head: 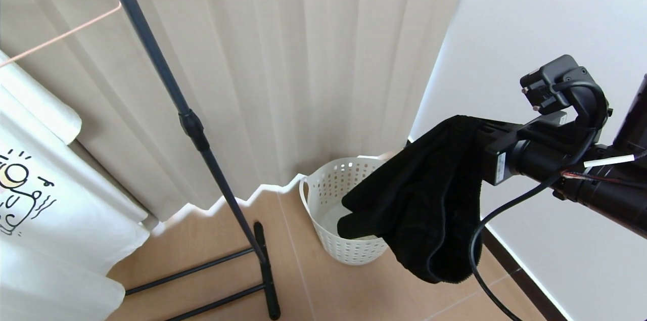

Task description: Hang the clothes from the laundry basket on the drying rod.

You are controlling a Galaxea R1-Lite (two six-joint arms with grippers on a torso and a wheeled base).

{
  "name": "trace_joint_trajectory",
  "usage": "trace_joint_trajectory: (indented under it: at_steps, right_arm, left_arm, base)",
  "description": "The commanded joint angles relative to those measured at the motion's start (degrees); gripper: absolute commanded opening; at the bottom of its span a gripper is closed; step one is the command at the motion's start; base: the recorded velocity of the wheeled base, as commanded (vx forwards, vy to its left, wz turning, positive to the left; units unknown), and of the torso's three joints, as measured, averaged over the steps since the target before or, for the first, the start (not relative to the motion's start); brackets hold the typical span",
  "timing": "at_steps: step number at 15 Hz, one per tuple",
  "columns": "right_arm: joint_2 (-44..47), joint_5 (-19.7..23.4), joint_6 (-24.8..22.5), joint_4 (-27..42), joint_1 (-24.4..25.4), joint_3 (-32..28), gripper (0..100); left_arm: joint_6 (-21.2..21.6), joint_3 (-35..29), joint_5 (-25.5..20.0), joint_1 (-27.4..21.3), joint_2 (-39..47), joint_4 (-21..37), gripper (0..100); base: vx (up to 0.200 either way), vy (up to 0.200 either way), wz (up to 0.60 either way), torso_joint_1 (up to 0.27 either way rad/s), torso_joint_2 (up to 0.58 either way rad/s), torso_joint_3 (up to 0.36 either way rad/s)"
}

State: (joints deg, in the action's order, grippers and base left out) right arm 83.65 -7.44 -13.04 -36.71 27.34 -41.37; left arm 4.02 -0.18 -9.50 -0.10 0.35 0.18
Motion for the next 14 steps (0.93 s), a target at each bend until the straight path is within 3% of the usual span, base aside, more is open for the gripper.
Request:
trace_joint_trajectory:
  at_steps: [1,14]
  right_arm:
    - [-0.2,0.1,-0.1,0.0,0.0,0.0,0]
    - [0.0,0.2,0.0,0.0,0.0,0.0,0]
  left_arm:
    - [0.0,0.0,0.0,0.0,0.1,0.0,100]
    - [-0.1,0.0,0.0,0.0,0.1,0.0,100]
  base:
    - [0.0,0.0,0.0,0.134,-0.49,-0.144]
    - [0.0,0.0,0.0,0.186,-0.52,-0.163]
